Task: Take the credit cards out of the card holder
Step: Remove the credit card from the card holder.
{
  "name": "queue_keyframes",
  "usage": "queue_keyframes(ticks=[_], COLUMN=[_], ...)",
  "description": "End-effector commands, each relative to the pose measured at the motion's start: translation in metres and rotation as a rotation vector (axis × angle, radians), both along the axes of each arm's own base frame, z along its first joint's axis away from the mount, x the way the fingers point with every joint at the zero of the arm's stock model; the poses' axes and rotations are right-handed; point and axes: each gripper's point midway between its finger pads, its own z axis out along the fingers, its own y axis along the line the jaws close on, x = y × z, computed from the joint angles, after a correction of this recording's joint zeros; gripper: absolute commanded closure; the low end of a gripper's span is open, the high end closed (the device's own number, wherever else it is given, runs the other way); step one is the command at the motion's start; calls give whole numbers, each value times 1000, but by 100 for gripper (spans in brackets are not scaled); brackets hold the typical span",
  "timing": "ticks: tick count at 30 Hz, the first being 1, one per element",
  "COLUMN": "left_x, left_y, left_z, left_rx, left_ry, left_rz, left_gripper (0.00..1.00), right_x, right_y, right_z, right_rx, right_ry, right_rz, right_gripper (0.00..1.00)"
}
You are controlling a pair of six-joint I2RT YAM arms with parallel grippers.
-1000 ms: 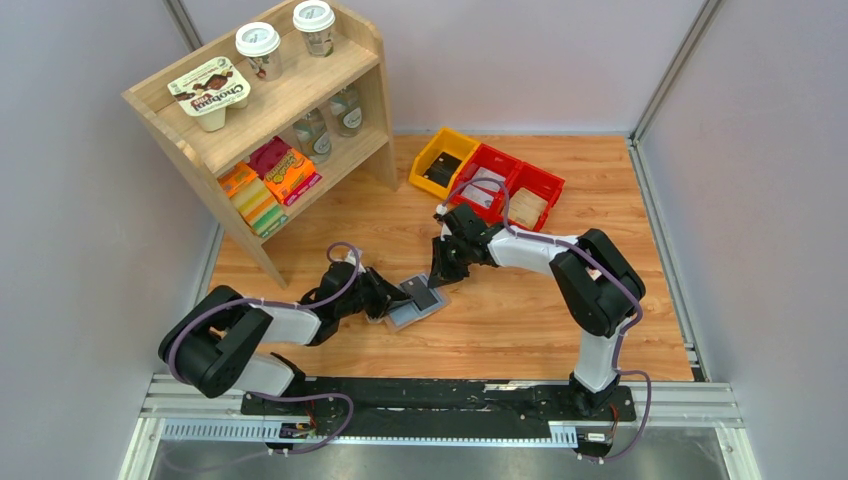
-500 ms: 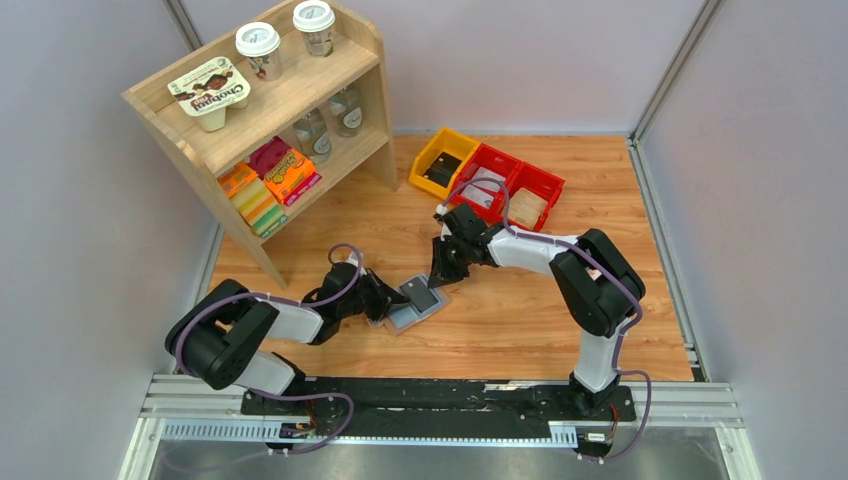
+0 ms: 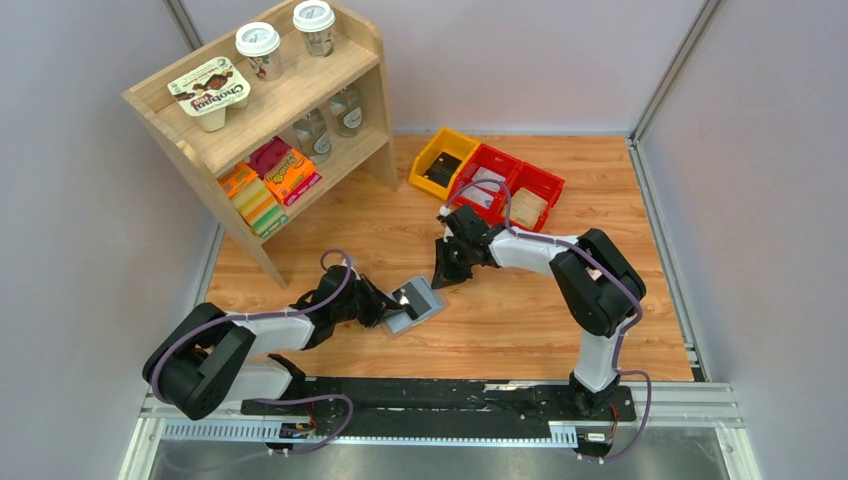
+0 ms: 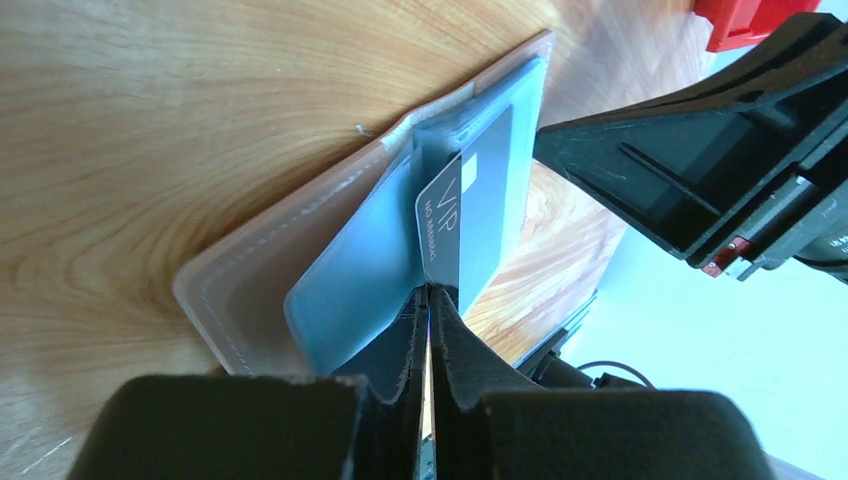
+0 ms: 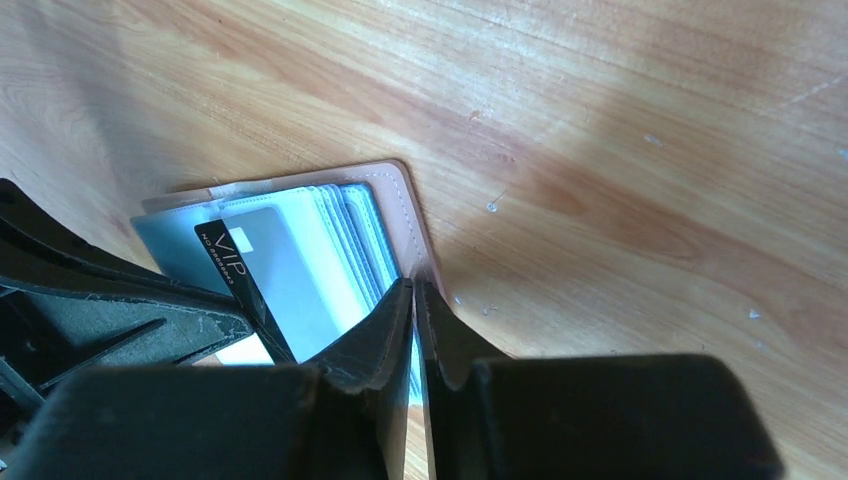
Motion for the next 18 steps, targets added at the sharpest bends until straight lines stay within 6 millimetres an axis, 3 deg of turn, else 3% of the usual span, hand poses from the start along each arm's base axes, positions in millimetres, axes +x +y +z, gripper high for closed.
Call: queue_keyframes(ticks=[1, 5, 10, 14, 18], left_x=[-2, -3, -3, -2, -1], left_y=[2, 1, 1, 1, 2], left_z=[-6, -8, -6, -5, -3], left_rx=[12, 8, 5, 2, 0], left_ry=[18, 25, 17, 11, 0], left_rz=[-4, -10, -11, -10, -4], left_gripper=[91, 89, 89, 88, 85], right_x=[1, 7, -3, -10, -16], right_y=[-12, -1, 24, 39, 44], right_z=[8, 41, 68, 73, 58], right_rx=[-52, 10, 91, 131, 137], right_ry=[-33, -97, -146, -157, -101], right_rz=[-1, 24, 121, 166, 180], right_gripper=[85, 83, 83, 82, 83])
